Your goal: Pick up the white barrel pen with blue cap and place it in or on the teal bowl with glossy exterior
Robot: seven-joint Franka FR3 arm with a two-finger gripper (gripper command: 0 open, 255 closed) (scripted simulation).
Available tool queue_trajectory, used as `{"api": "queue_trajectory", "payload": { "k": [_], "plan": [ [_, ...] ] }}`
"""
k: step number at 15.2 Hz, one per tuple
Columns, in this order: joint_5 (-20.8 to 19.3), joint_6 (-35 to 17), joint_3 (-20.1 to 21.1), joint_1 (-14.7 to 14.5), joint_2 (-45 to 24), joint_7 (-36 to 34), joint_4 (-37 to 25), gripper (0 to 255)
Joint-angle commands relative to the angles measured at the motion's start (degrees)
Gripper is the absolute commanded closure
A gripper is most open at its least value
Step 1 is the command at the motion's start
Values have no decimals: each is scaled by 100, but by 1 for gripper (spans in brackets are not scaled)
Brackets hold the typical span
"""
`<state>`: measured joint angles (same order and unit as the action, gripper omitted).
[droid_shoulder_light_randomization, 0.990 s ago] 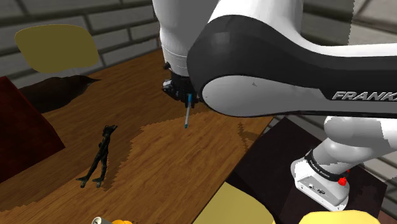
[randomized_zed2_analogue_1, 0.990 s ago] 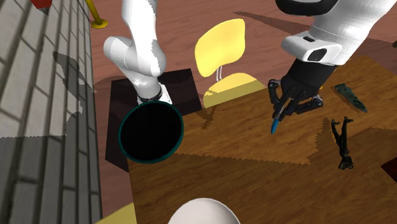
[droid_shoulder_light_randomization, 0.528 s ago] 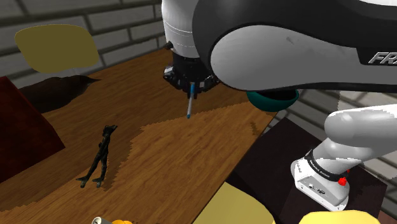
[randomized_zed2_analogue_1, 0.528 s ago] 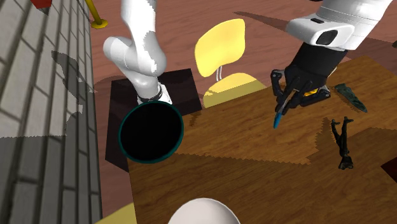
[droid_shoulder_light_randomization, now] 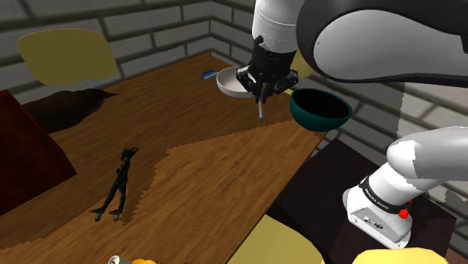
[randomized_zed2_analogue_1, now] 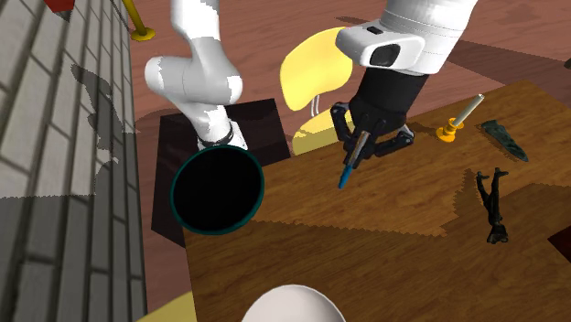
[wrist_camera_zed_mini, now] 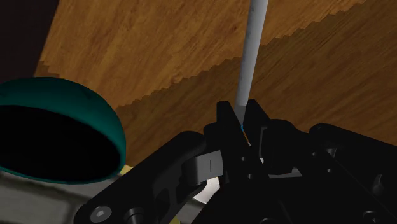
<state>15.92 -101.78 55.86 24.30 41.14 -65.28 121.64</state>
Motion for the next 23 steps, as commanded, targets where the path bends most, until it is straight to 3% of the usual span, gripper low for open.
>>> {"api": "queue_trajectory", "payload": {
  "k": [1,10,19,23],
  "plan": [
    [26,-17,-457,-296,273,285,410,255],
    [-232,-93,-1979,-826,1230,1483,1758,255],
    [-879,-199,-3373,-749,1903,2713,2640,255],
    [-807,-457,-3293,-806,1968,2673,2970,255]
  ]
}}
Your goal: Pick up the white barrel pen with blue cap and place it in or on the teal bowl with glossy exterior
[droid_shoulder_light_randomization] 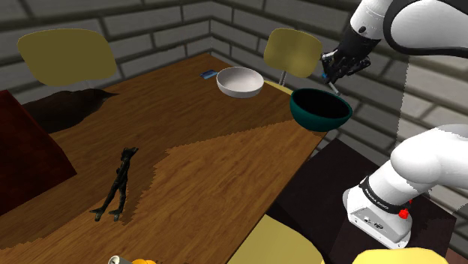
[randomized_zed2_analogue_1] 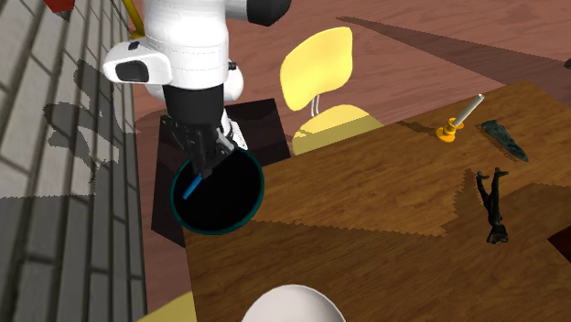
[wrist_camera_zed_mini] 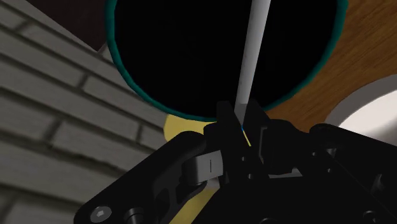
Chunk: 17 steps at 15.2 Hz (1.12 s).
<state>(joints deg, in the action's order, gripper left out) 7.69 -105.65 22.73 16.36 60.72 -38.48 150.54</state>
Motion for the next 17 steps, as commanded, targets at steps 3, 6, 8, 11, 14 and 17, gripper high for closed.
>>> {"api": "queue_trajectory", "payload": {
  "k": [3,6,8,11,14,17],
  "plan": [
    [74,-269,85,-57,46,-40,320,255],
    [134,-473,155,-102,68,-75,553,255],
    [176,-613,204,-132,76,-99,705,255],
    [242,-830,284,-178,73,-138,929,255],
    [242,-830,284,-178,73,-138,929,255],
    [242,-830,284,-178,73,-138,929,255]
  ]
}}
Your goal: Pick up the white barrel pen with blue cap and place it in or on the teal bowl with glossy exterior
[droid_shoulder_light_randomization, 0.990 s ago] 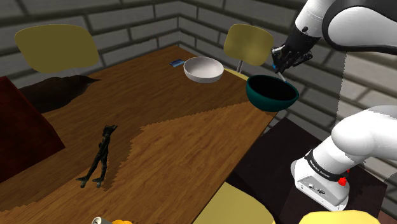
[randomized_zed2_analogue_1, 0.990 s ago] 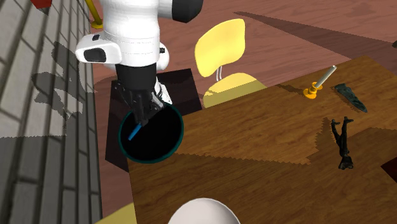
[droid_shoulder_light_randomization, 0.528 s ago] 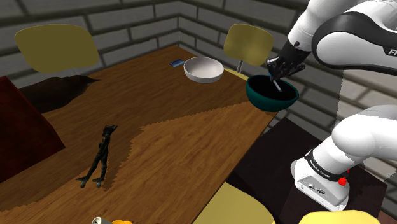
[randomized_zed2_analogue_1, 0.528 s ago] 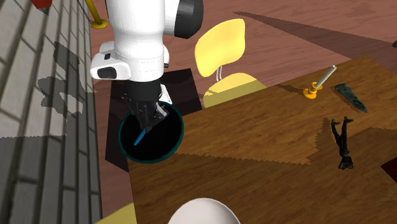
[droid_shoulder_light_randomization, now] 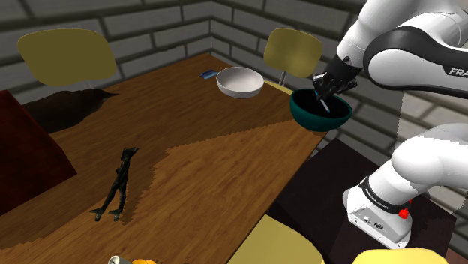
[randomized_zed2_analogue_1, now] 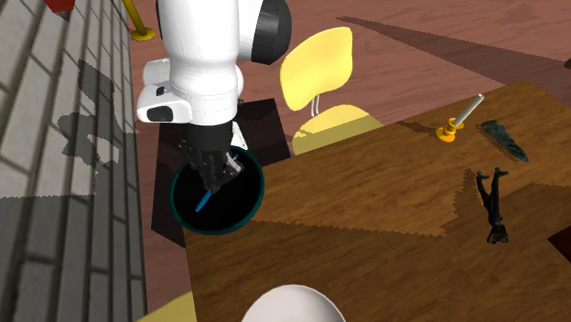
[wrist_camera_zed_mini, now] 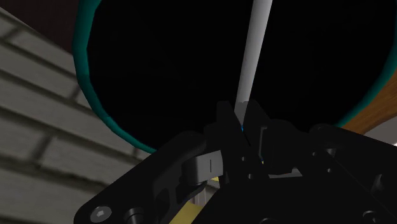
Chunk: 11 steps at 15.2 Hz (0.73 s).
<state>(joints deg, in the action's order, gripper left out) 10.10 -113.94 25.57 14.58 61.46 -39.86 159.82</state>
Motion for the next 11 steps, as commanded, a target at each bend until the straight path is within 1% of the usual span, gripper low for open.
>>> {"api": "queue_trajectory", "payload": {
  "k": [1,2,3,8,11],
  "plan": [
    [0,0,0,0,0,0,0,255],
    [0,0,0,0,0,0,0,255],
    [0,0,0,0,0,0,0,0],
    [0,0,0,0,0,0,0,0],
    [-89,646,-120,-6,151,-9,-499,0]
  ]
}}
